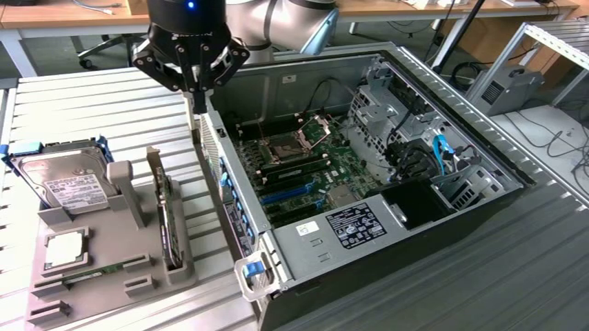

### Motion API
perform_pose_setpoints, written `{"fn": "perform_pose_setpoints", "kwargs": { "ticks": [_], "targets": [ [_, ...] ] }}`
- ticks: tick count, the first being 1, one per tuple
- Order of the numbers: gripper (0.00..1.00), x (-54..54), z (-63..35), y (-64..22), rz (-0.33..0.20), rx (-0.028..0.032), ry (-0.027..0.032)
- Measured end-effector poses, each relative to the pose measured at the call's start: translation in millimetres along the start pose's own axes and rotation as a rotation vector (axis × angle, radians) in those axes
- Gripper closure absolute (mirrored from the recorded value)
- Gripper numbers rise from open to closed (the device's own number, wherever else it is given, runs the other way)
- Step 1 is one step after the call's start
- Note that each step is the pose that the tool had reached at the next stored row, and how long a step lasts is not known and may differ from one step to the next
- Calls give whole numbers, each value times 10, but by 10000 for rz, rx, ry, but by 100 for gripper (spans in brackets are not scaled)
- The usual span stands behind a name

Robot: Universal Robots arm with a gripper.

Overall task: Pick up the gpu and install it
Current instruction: 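Reach for the gpu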

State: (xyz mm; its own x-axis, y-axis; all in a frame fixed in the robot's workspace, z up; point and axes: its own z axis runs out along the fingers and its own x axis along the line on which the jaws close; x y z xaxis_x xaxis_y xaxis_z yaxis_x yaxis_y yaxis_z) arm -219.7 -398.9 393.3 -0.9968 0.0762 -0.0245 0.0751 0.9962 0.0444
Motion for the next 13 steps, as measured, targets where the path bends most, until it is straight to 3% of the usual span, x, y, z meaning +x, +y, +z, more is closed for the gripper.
{"fn": "perform_pose_setpoints", "kwargs": {
  "ticks": [13],
  "targets": [
    [89, 46, -1, -3, 0, 0, 0]
  ]
}}
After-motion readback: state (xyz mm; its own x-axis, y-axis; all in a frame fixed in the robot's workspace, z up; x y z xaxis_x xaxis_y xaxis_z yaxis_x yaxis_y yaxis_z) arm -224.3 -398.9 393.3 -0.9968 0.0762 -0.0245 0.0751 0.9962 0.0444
